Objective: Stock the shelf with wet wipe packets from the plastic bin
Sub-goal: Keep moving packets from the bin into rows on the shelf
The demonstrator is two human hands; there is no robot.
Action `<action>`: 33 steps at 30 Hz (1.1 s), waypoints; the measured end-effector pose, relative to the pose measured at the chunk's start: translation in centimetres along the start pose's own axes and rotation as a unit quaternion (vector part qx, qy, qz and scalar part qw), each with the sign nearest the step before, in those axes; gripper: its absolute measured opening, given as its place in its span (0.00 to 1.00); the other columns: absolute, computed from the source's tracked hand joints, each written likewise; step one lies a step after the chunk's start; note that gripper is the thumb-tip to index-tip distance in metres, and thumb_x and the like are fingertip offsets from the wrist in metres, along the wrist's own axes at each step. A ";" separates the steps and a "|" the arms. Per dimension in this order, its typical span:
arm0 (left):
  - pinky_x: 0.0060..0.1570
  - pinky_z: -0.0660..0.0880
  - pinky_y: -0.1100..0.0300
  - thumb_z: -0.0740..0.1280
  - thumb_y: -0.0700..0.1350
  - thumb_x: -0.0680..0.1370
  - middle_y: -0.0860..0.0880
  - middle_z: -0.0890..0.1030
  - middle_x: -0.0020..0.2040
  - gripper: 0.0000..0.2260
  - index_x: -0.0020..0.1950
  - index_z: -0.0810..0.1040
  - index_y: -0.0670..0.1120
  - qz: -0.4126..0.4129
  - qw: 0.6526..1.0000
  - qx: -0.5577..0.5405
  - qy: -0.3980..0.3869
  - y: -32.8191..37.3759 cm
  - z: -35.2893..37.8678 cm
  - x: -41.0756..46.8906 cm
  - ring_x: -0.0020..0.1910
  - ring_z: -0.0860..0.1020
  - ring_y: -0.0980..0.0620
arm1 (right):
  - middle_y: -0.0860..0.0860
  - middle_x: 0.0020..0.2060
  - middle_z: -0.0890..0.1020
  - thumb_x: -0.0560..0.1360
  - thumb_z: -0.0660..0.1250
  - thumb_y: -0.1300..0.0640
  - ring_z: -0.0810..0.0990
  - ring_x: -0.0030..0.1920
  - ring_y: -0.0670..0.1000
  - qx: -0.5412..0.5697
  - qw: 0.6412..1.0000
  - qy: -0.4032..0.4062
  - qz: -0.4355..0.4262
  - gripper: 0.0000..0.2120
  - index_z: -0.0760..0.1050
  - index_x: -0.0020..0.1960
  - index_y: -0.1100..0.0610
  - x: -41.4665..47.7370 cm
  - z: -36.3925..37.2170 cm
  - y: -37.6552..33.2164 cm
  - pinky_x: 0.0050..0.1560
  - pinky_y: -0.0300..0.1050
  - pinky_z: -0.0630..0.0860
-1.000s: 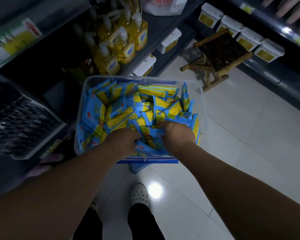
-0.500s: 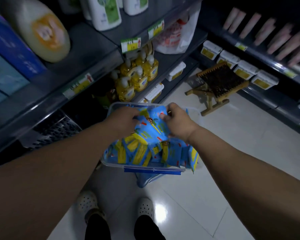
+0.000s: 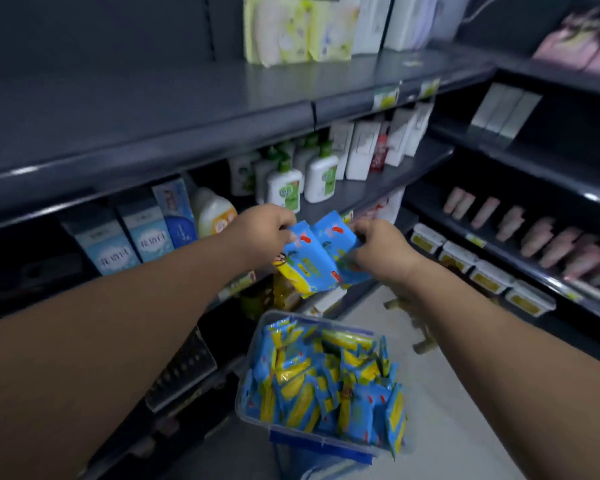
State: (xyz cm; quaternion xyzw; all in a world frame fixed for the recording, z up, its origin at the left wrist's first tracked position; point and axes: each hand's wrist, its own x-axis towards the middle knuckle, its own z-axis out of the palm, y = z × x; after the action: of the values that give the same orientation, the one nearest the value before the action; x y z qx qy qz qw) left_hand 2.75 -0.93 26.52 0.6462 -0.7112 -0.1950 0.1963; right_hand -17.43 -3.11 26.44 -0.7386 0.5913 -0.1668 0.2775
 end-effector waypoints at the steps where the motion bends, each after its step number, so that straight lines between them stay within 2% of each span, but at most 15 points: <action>1: 0.43 0.73 0.54 0.67 0.42 0.76 0.43 0.78 0.40 0.05 0.45 0.78 0.41 0.002 1.000 -0.004 0.009 0.4 -1.3 -0.1 0.42 0.76 0.47 | 0.53 0.38 0.79 0.70 0.67 0.68 0.75 0.41 0.51 -0.007 1.000 0.007 -0.009 0.08 0.78 0.46 0.59 0.0 -0.8 -1.0 0.38 0.41 0.69; 3: 0.43 0.74 0.52 0.67 0.42 0.77 0.41 0.79 0.40 0.05 0.44 0.77 0.40 0.000 0.999 -0.015 0.028 1.1 -3.9 -0.5 0.39 0.76 0.46 | 0.49 0.36 0.79 0.71 0.69 0.64 0.76 0.40 0.50 -0.007 0.999 0.029 -0.034 0.07 0.77 0.42 0.52 0.2 -2.2 -2.7 0.37 0.42 0.70; 4: 0.42 0.74 0.53 0.66 0.42 0.77 0.42 0.79 0.39 0.05 0.44 0.77 0.41 -0.004 0.999 -0.021 0.042 1.3 -5.2 -0.8 0.37 0.76 0.46 | 0.47 0.36 0.80 0.71 0.70 0.60 0.78 0.41 0.51 0.001 0.998 0.032 -0.047 0.05 0.76 0.40 0.50 0.4 -2.8 -3.5 0.40 0.43 0.74; 5: 0.40 0.74 0.54 0.66 0.43 0.77 0.43 0.79 0.38 0.06 0.43 0.77 0.41 -0.010 0.998 -0.028 0.055 1.5 -6.5 -1.1 0.36 0.76 0.47 | 0.47 0.38 0.82 0.70 0.70 0.55 0.80 0.44 0.52 0.021 0.997 0.031 -0.062 0.03 0.77 0.42 0.49 0.6 -3.3 -4.4 0.46 0.49 0.77; 6: 0.39 0.72 0.55 0.66 0.44 0.77 0.44 0.78 0.37 0.06 0.43 0.77 0.42 -0.012 0.997 -0.033 0.067 1.8 -7.8 -1.4 0.35 0.74 0.49 | 0.48 0.42 0.83 0.69 0.69 0.53 0.82 0.46 0.54 0.046 0.996 0.026 -0.075 0.05 0.78 0.45 0.48 0.9 -3.7 -5.3 0.50 0.55 0.79; 7: 0.38 0.71 0.56 0.67 0.44 0.77 0.45 0.77 0.36 0.06 0.43 0.77 0.42 -0.013 0.996 -0.039 0.080 1.9 -9.1 -1.6 0.35 0.73 0.50 | 0.51 0.45 0.84 0.70 0.68 0.53 0.83 0.46 0.56 0.078 0.993 0.022 -0.085 0.06 0.79 0.47 0.47 1.0 -4.3 -6.4 0.49 0.58 0.80; 9: 0.36 0.68 0.58 0.67 0.44 0.77 0.47 0.75 0.35 0.07 0.41 0.75 0.43 -0.015 0.992 -0.058 0.107 2.2 -11.7 -2.1 0.34 0.72 0.50 | 0.56 0.46 0.83 0.75 0.67 0.60 0.84 0.43 0.57 0.136 0.984 0.016 -0.114 0.06 0.80 0.46 0.50 1.2 -5.2 -9.0 0.43 0.57 0.82; 11: 0.34 0.66 0.59 0.67 0.43 0.77 0.49 0.72 0.33 0.10 0.36 0.72 0.45 -0.020 0.988 -0.069 0.135 2.2 -14.2 -2.8 0.33 0.70 0.52 | 0.55 0.44 0.83 0.78 0.65 0.64 0.82 0.40 0.53 0.171 0.973 0.007 -0.154 0.09 0.78 0.46 0.50 1.3 -5.9 -12.0 0.39 0.50 0.82; 13: 0.35 0.66 0.59 0.67 0.42 0.77 0.50 0.72 0.33 0.12 0.34 0.71 0.46 -0.025 0.983 -0.073 0.164 1.8 -16.7 -3.6 0.33 0.70 0.53 | 0.51 0.43 0.82 0.79 0.63 0.64 0.81 0.41 0.49 0.180 0.965 -0.003 -0.193 0.10 0.77 0.49 0.50 1.3 -6.4 -15.0 0.37 0.42 0.80; 18: 0.36 0.68 0.59 0.67 0.43 0.77 0.49 0.73 0.34 0.10 0.35 0.74 0.45 -0.048 0.966 -0.084 0.241 -0.8 -22.3 -6.3 0.34 0.71 0.52 | 0.50 0.46 0.78 0.81 0.60 0.61 0.78 0.44 0.46 0.161 0.953 -0.013 -0.256 0.07 0.74 0.54 0.51 2.1 -5.8 -22.3 0.36 0.35 0.77; 20: 0.33 0.66 0.59 0.67 0.43 0.77 0.49 0.72 0.33 0.11 0.36 0.74 0.44 -0.071 0.958 -0.077 0.268 -2.4 -24.1 -7.6 0.33 0.69 0.52 | 0.49 0.46 0.77 0.80 0.60 0.61 0.78 0.44 0.46 0.137 0.952 -0.012 -0.272 0.07 0.72 0.54 0.51 2.5 -4.9 -25.3 0.37 0.36 0.79; 24: 0.30 0.64 0.60 0.67 0.44 0.77 0.50 0.71 0.31 0.11 0.36 0.73 0.42 -0.129 0.938 -0.066 0.315 -6.3 -27.5 -10.4 0.30 0.68 0.53 | 0.50 0.48 0.77 0.75 0.61 0.66 0.81 0.50 0.52 0.096 0.952 -0.036 -0.289 0.12 0.73 0.54 0.52 3.5 -2.5 -31.3 0.49 0.52 0.82; 27: 0.30 0.64 0.60 0.67 0.43 0.77 0.49 0.70 0.31 0.12 0.35 0.72 0.41 -0.173 0.919 -0.083 0.345 -9.6 -29.7 -12.5 0.31 0.67 0.51 | 0.52 0.47 0.80 0.71 0.61 0.68 0.83 0.44 0.50 0.075 0.947 -0.054 -0.309 0.13 0.73 0.51 0.53 4.1 -0.3 -35.9 0.41 0.47 0.82; 29: 0.32 0.65 0.60 0.67 0.42 0.77 0.48 0.71 0.32 0.11 0.37 0.73 0.39 -0.200 0.905 -0.097 0.362 -12.2 -31.1 -13.8 0.32 0.68 0.50 | 0.53 0.47 0.80 0.73 0.61 0.68 0.82 0.40 0.49 0.083 0.937 -0.078 -0.331 0.12 0.74 0.50 0.54 4.5 1.5 -38.9 0.42 0.47 0.82; 33: 0.31 0.63 0.61 0.68 0.43 0.77 0.49 0.70 0.32 0.12 0.37 0.72 0.40 -0.254 0.880 -0.096 0.389 -16.5 -33.6 -16.3 0.32 0.67 0.50 | 0.52 0.46 0.81 0.75 0.63 0.67 0.82 0.43 0.49 0.122 0.921 -0.107 -0.354 0.11 0.78 0.51 0.54 5.9 5.4 -43.9 0.44 0.46 0.83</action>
State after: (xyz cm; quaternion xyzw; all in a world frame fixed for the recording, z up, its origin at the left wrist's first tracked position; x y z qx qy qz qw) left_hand 35.93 13.04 45.74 0.8066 -0.3662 -0.0387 0.4623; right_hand 21.39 -1.17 48.35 -0.8737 0.2329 -0.2454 0.3496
